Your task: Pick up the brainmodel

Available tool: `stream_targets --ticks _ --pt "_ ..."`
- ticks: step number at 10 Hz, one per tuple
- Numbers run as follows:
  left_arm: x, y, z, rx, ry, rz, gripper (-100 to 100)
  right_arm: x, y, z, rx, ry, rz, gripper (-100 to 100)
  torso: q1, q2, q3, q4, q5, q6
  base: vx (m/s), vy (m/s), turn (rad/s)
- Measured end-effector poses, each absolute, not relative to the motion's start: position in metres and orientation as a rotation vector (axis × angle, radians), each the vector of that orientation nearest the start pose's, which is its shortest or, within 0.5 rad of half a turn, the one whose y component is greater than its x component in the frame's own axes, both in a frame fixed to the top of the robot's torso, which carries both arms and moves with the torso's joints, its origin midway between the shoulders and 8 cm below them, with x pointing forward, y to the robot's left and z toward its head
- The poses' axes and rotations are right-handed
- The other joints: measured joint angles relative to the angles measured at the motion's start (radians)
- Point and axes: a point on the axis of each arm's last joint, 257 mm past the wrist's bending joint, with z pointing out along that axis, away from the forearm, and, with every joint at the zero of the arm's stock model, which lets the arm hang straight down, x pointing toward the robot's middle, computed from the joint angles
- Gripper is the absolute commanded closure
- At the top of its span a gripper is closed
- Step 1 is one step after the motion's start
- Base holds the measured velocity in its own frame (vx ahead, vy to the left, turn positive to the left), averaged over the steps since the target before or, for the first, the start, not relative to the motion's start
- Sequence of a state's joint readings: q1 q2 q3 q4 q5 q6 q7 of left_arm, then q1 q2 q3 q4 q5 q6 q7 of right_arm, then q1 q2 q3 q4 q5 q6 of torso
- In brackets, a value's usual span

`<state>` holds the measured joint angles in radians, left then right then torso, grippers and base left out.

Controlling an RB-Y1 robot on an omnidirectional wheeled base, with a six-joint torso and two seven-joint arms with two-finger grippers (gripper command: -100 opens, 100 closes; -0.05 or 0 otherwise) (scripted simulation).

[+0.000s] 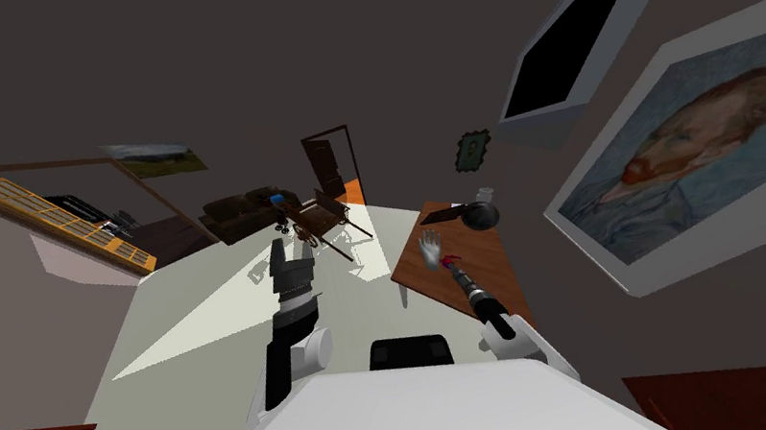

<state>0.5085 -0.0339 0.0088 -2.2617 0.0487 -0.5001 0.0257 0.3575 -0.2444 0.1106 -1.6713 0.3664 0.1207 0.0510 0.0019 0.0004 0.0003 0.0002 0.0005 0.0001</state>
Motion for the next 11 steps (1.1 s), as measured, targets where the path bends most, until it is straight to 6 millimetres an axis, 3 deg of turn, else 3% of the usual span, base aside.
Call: stream_targets --ticks 6,8,11 --pt "0.344 0.294 0.014 -0.741 0.559 -1.337 0 0.386 -0.326 -0.440 0.908 1.934 0.334 -100 -0.001 0.000 0.000 0.000 0.000 0.000 0.004 0.020 0.107" --pt "0.344 0.294 0.014 -0.741 0.559 -1.336 0 0.376 -0.334 -0.455 0.907 1.981 0.271 -100 -0.002 0.000 0.000 0.000 0.000 0.001 0.003 0.008 -0.010" --pt "0.344 0.294 0.014 -0.741 0.559 -1.336 0 0.365 -0.352 -0.482 0.884 2.049 0.176 -100 -0.001 -0.001 0.000 0.000 0.000 0.001 0.014 0.024 0.199"
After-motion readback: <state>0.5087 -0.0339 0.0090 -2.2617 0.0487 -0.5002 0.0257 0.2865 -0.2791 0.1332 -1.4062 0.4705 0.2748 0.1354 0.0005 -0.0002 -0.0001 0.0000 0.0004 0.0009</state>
